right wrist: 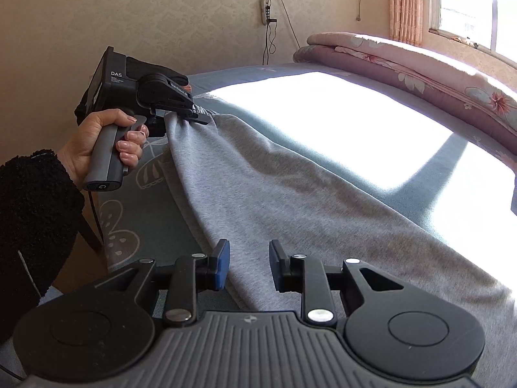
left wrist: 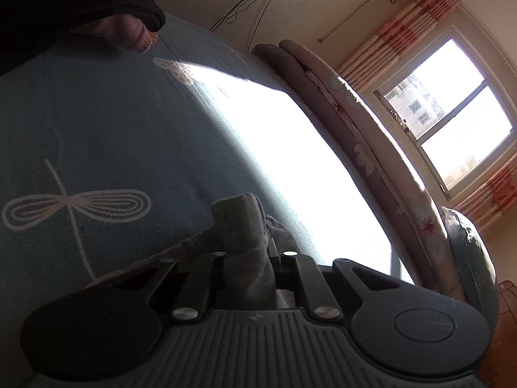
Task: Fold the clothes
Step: 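Lay the pants down and open both grippers over the waistband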
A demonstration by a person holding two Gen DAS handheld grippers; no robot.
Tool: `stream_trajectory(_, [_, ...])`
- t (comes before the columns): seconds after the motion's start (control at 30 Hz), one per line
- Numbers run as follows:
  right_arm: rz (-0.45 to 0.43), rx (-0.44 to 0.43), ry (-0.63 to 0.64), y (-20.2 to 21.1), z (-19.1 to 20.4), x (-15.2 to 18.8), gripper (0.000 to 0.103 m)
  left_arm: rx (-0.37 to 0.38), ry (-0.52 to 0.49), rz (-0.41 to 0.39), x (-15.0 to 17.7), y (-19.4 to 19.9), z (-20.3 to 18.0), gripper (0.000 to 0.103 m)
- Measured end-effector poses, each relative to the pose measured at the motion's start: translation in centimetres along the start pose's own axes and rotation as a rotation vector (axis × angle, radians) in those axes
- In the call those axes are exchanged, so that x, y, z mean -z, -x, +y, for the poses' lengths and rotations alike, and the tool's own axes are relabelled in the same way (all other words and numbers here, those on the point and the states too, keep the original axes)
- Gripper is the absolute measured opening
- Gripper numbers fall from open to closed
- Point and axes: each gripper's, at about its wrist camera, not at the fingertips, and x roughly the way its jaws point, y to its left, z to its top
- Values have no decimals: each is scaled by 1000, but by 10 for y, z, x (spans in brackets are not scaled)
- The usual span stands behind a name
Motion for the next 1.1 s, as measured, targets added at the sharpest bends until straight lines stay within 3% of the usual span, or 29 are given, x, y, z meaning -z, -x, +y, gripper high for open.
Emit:
stream_trajectory(0.27, [0, 79, -73, 1, -23, 7, 36, -109, 13, 105, 1, -6, 12, 10])
stream_trajectory(0.37, [1, 109, -99, 4, -30, 11, 39, -92, 19, 123, 0, -6, 15, 10])
stream_trajectory(0.53, [-7, 133, -129, 10, -34, 20, 46, -42, 64, 122, -4, 0, 25, 26])
stream_trajectory(0.57, [-8, 135, -135, 10, -34, 22, 46, -47, 65, 75, -6, 7, 27, 33])
stream_trajectory(0.63, [-9, 136, -144, 12, -35, 24, 46, -102, 36, -94, -11, 31, 25, 66])
stream_trajectory(0.7, [-16, 140, -150, 14, -35, 25, 46, -166, 0, -255, -14, 53, 22, 71])
stream_trajectory(0.8, [-19, 140, -152, 16, -34, 27, 46, -164, -20, -326, -14, 69, 21, 70])
stream_trajectory(0.9, [-17, 150, -158, 17, -35, 28, 46, -28, -44, -221, -11, 62, 12, 70])
stream_trajectory(1.0, [-10, 162, -168, 17, -36, 31, 46, 44, -213, -62, 6, 39, -24, 71])
stream_trajectory(1.1, [11, 188, -185, 13, -39, 37, 46, -29, -401, 35, 33, 14, -59, 71])
